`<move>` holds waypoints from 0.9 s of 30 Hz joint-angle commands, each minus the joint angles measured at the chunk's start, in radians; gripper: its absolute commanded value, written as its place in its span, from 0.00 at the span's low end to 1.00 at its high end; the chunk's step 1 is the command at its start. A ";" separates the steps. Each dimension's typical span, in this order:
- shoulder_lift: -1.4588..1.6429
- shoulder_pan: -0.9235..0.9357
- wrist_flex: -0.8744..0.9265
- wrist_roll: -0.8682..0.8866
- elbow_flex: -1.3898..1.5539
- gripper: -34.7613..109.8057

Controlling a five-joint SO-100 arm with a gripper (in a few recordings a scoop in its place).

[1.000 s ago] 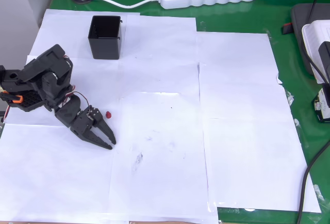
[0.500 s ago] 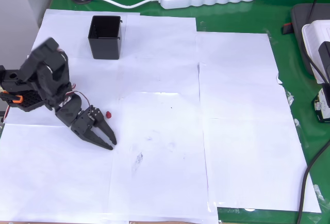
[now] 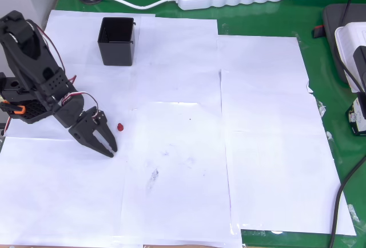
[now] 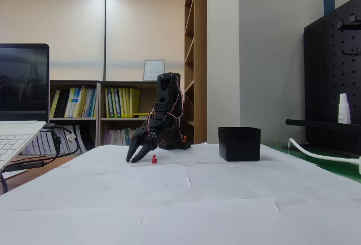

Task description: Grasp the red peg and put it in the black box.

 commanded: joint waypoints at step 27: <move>-0.225 -0.291 0.307 0.103 -0.028 0.24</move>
